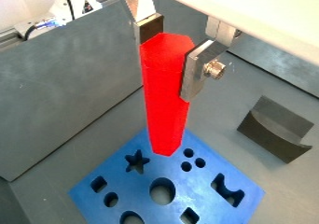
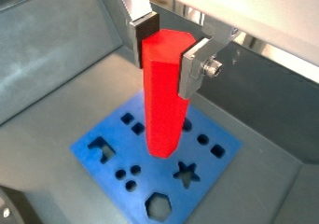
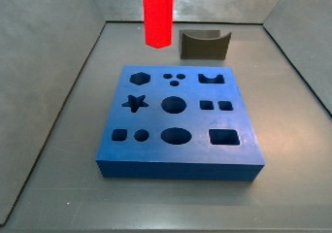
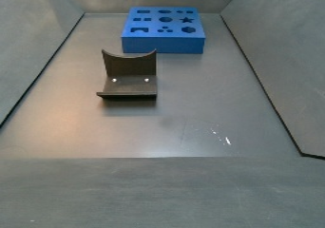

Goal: Insert the hexagon object.

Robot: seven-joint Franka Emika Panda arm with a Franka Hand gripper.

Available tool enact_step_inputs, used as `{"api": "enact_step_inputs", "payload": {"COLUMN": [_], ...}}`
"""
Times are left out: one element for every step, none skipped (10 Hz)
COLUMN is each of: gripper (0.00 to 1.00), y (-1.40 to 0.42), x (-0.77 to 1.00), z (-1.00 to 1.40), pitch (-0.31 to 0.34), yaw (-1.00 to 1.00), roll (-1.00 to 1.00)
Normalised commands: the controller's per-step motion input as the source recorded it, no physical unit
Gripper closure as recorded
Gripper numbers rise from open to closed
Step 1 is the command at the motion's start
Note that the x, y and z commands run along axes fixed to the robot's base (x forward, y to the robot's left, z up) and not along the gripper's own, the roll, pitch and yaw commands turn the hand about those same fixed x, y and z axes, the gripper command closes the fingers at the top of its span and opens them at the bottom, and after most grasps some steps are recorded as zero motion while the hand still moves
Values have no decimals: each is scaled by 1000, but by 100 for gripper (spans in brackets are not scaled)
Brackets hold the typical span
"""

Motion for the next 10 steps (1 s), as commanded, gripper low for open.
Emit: {"api": "enact_step_inputs", "payload": {"gripper": [100,100,100,100,100,100,100,100,100,100], "y": [566,466,406,357,311,229,186,103,57,63], "x": [-349,-191,-294,-346,-297,-297,-63,0,117,71], "z": [-686,-471,-477,-466,-360,-369,-394,-303,-260,-234], "pitch": [-106,-161,-164,-164,-217,-257,-131,-20,0,0], "yaw": [-43,0,-74,-140,-94,-34,-34,0,0,0], "roll": [-254,-359,-354,-357,-370,-320,-213,-39,0,0]}}
